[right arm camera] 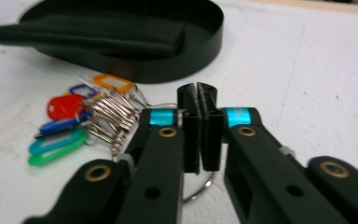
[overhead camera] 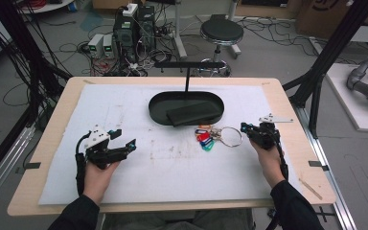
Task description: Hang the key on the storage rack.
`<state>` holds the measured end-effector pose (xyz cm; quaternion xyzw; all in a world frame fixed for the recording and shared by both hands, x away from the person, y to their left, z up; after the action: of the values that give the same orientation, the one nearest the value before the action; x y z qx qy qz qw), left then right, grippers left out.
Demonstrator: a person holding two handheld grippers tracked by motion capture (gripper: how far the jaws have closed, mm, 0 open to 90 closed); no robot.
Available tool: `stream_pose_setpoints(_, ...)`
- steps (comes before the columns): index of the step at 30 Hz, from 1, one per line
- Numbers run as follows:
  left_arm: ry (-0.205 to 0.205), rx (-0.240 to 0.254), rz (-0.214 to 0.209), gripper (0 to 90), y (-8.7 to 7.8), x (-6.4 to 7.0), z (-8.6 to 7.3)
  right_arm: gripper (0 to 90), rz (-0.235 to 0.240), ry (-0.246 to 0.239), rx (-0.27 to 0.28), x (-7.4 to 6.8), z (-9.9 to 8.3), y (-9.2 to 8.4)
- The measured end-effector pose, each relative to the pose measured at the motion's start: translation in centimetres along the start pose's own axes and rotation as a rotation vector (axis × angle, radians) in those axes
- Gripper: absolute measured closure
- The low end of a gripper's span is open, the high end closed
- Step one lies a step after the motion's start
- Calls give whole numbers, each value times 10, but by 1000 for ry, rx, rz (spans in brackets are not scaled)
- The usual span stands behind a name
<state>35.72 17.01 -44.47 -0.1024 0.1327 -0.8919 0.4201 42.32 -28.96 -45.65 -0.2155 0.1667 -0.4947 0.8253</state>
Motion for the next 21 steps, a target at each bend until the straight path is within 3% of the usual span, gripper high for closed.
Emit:
stream_pose_setpoints(1, -1, 0, 1, 292, 0, 0, 0, 831, -18, 15, -42, 2, -4, 3)
stream_pose_setpoints(4, -2, 0, 2, 291, 0, -1, 0, 796, -38, 16, -82, 4, -9, 7)
stream_pose_setpoints(6, -1, -3, 2, 291, -1, -1, -1, 761, -54, 26, -159, 6, -17, 13)
stream_pose_setpoints(10, -3, -3, 2, 292, -1, 0, -1, 738, -56, 21, -212, 5, -23, 17)
stream_pose_setpoints(12, -2, -4, 2, 291, -1, 0, -1, 739, -63, -5, -249, 2, -27, 20)
stream_pose_setpoints(14, 1, -4, 0, 292, -1, 0, -1, 747, -85, -33, -248, 0, -27, 21)
stream_pose_setpoints(17, 2, -5, 0, 292, -1, 0, -1, 834, -92, -12, -250, 3, -28, 21)
stream_pose_setpoints(21, 2, -3, 0, 291, -1, 1, -1, 865, -92, 8, -242, 5, -27, 21)
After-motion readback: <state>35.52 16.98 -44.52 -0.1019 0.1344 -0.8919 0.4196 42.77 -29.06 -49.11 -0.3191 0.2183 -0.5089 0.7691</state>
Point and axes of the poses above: each handheld gripper's, and its own axes: y roughly forward along the jaws, z roughly out of its top, x roughly to its right, the point moved 6 cm from there along y, roughly forward along the jaws, and after that the axes turned 3 degrees about -z, right-handed, at the moved point
